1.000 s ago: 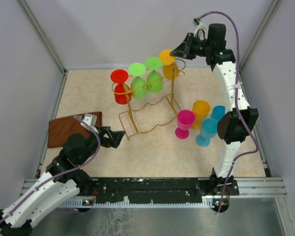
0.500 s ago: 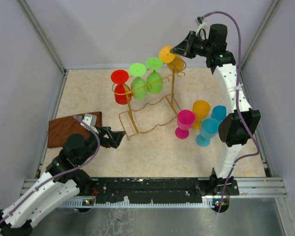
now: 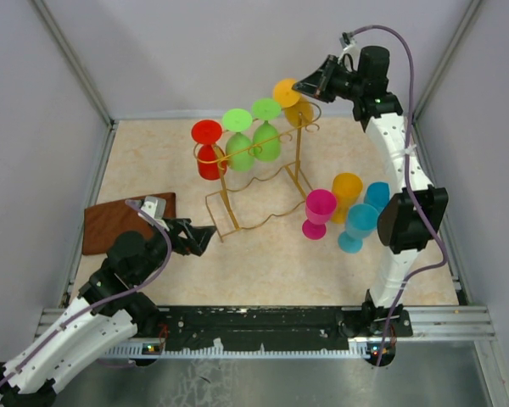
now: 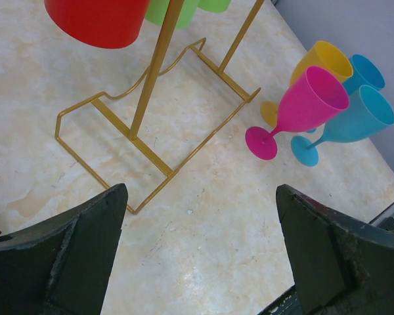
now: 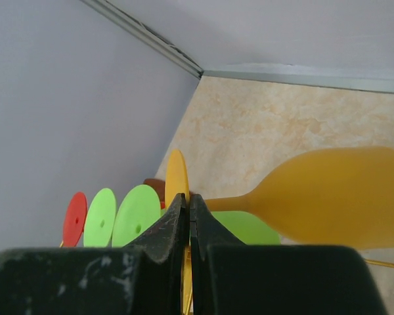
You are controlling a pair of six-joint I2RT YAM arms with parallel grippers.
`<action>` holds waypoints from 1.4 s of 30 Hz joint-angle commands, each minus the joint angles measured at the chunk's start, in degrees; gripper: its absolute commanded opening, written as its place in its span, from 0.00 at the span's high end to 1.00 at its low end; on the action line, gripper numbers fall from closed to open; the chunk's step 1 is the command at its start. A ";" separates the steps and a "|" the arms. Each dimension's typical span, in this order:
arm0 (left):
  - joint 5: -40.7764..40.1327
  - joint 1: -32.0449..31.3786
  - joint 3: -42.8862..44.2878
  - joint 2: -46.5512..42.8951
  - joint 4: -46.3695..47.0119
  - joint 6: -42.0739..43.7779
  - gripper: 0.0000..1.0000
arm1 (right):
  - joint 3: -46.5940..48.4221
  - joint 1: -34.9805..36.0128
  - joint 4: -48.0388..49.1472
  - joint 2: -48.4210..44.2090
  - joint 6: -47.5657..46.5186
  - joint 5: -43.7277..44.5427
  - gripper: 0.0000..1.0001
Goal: Take the wine glass off the wine glass rack
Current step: Pick up the wine glass from the wine rack.
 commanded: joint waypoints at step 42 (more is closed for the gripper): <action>-1.13 0.09 0.56 -4.93 -0.92 -2.25 0.00 | -31.83 -2.42 27.02 -32.02 -0.28 33.91 1.00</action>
